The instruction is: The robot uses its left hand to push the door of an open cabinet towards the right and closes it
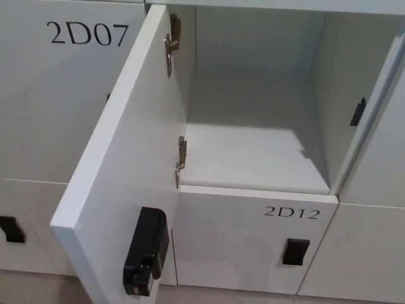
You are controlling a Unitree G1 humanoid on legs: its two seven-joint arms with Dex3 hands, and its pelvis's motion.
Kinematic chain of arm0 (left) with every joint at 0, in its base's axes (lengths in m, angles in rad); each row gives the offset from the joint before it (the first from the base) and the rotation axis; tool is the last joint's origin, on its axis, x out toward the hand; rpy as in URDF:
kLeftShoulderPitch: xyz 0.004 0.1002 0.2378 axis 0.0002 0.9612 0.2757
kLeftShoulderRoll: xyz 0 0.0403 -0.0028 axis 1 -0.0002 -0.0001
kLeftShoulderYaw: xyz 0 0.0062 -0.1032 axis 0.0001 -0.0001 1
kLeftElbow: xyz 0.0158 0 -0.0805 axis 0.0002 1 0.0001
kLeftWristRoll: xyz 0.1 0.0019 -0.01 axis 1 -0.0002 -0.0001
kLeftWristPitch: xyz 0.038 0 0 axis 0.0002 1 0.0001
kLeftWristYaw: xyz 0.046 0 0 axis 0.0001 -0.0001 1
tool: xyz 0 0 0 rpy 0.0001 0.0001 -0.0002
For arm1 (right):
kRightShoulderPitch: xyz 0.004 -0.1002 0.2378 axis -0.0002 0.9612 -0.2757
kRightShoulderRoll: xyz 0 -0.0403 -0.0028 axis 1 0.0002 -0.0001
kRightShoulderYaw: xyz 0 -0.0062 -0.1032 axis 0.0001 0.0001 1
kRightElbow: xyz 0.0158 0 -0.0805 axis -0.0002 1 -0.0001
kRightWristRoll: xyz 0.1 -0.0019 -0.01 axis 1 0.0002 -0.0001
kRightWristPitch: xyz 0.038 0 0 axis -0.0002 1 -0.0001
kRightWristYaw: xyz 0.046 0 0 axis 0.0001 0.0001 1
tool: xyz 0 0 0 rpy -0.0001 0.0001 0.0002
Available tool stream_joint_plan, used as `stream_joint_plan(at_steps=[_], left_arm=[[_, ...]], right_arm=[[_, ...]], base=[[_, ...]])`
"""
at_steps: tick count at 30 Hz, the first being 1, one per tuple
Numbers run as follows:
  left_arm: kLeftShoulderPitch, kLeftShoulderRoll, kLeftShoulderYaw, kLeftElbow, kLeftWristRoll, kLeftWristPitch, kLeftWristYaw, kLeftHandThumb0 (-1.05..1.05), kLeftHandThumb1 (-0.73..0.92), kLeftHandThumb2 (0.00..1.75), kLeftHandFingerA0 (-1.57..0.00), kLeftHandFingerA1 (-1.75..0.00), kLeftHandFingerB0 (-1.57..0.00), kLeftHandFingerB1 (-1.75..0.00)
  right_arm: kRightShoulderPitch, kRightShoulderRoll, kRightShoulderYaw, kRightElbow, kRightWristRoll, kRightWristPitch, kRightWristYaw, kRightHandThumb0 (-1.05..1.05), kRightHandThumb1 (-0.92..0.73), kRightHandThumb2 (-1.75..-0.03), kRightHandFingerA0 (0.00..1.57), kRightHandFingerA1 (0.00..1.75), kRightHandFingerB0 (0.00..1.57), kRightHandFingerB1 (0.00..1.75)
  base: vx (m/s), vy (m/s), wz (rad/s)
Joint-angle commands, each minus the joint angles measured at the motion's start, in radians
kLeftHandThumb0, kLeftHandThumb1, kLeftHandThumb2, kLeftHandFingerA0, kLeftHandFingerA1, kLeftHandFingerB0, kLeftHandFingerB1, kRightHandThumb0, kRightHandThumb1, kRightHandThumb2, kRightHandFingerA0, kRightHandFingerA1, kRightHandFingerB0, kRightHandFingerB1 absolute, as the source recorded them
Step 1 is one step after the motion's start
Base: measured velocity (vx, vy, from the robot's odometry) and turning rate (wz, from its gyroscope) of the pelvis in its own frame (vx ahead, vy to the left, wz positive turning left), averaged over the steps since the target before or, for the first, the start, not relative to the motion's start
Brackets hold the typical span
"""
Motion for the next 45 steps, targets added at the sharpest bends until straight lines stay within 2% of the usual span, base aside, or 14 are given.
stream_joint_plan(at_steps=[1, 13, 14, 16, 18, 21, 22, 23, 24, 37, 39, 40, 43, 45], left_arm=[[-0.015, 0.019, 0.017, 0.058, -0.016, -0.126, 0.025, -0.64, 0.74, 1.08, -0.37, -0.54, -0.23, -0.46], [-0.045, -0.012, -0.006, -0.037, 0.022, -0.247, 0.100, -0.82, 0.76, 1.03, -0.22, -0.46, -0.14, -0.41], [-0.081, -0.020, -0.027, -0.088, 0.047, -0.239, 0.111, -0.75, 0.92, 0.70, -0.24, -0.34, -0.16, -0.29], [-0.134, -0.032, -0.062, -0.168, 0.084, -0.224, 0.128, -0.75, 0.92, 0.70, -0.24, -0.34, -0.16, -0.29], [-0.193, -0.044, -0.096, -0.258, 0.105, -0.190, 0.106, -0.33, 0.60, 1.14, -0.01, -0.48, 0.00, -0.47], [-0.220, -0.060, -0.117, -0.338, 0.108, -0.135, 0.087, -0.33, 0.61, 1.14, 0.00, -0.48, 0.00, -0.47], [-0.248, -0.074, -0.146, -0.407, 0.135, -0.102, 0.074, -0.64, 0.92, 0.70, -0.20, -0.34, -0.16, -0.28], [-0.277, -0.085, -0.178, -0.478, 0.169, -0.071, 0.062, -0.64, 0.92, 0.70, -0.20, -0.34, -0.16, -0.28], [-0.302, -0.091, -0.215, -0.533, 0.213, -0.050, 0.043, -0.33, 0.61, 1.15, -0.01, -0.48, 0.00, -0.47], [-0.403, -0.211, -0.474, -0.829, 0.401, 0.153, -0.063, -0.34, 0.55, 1.11, -0.01, -0.48, 0.00, -0.46], [-0.447, -0.286, -0.553, -0.802, 0.461, 0.162, -0.035, -0.73, 0.92, 0.69, -0.23, -0.33, -0.19, -0.28], [-0.482, -0.330, -0.607, -0.784, 0.500, 0.176, -0.036, -0.34, 0.56, 1.12, 0.00, -0.47, 0.00, -0.46], [-0.508, -0.348, -0.642, -0.777, 0.518, 0.201, -0.055, -0.34, 0.56, 1.12, 0.00, -0.47, 0.00, -0.46], [-0.657, -0.571, -0.799, -0.715, 0.570, 0.197, -0.106, -0.35, 0.52, 1.12, 0.00, -0.48, 0.00, -0.47]], right_arm=[[-0.023, -0.027, 0.004, 0.048, -0.011, -0.042, 0.021, -0.62, -0.92, -0.75, 0.31, 0.36, 0.22, 0.31], [-0.016, -0.021, -0.001, 0.061, -0.013, -0.053, 0.026, -0.63, -0.92, -0.73, 0.30, 0.36, 0.22, 0.31], [-0.016, -0.022, -0.002, 0.061, -0.013, -0.054, 0.029, -0.64, -0.92, -0.73, 0.29, 0.35, 0.21, 0.31], [-0.015, -0.023, -0.002, 0.062, -0.014, -0.056, 0.033, -0.64, -0.92, -0.73, 0.29, 0.35, 0.21, 0.31], [-0.019, -0.024, -0.009, 0.061, -0.006, -0.059, 0.041, -0.63, -0.92, -0.73, 0.29, 0.35, 0.21, 0.31], [-0.020, -0.026, -0.012, 0.061, -0.005, -0.063, 0.043, -0.63, -0.92, -0.73, 0.28, 0.36, 0.21, 0.31], [-0.022, -0.029, -0.005, 0.061, -0.013, -0.064, 0.040, -0.64, -0.92, -0.74, 0.31, 0.36, 0.22, 0.31], [-0.025, -0.033, 0.003, 0.061, -0.024, -0.064, 0.036, -0.64, -0.92, -0.74, 0.31, 0.36, 0.22, 0.31], [-0.024, -0.035, 0.004, 0.061, -0.025, -0.064, 0.036, -0.63, -0.92, -0.74, 0.31, 0.37, 0.22, 0.31], [-0.015, -0.039, -0.010, 0.059, -0.008, -0.059, 0.051, -0.63, -0.92, -0.72, 0.29, 0.35, 0.21, 0.30], [-0.009, -0.050, -0.012, 0.059, -0.007, -0.054, 0.054, -0.63, -0.92, -0.72, 0.30, 0.35, 0.23, 0.31], [-0.006, -0.055, -0.008, 0.058, -0.012, -0.054, 0.055, -0.63, -0.92, -0.72, 0.30, 0.35, 0.22, 0.31], [-0.007, -0.057, -0.001, 0.057, -0.020, -0.058, 0.053, -0.63, -0.92, -0.72, 0.30, 0.35, 0.22, 0.31], [-0.011, -0.034, -0.002, 0.056, -0.016, -0.060, 0.040, -0.61, -0.92, -0.68, 0.35, 0.35, 0.30, 0.32]], base=[[0.00, 0.000, 0.00], [0.00, 0.000, 0.00], [0.00, 0.000, 0.00], [0.00, 0.000, 0.00], [0.00, 0.000, 0.00], [0.00, 0.000, 0.00], [0.00, 0.000, 0.00], [0.00, 0.000, 0.00], [0.00, 0.000, 0.00], [0.01, -0.001, 0.03], [0.00, 0.000, 0.00], [0.00, 0.000, 0.00], [0.00, 0.000, 0.00], [0.00, 0.000, 0.00]])
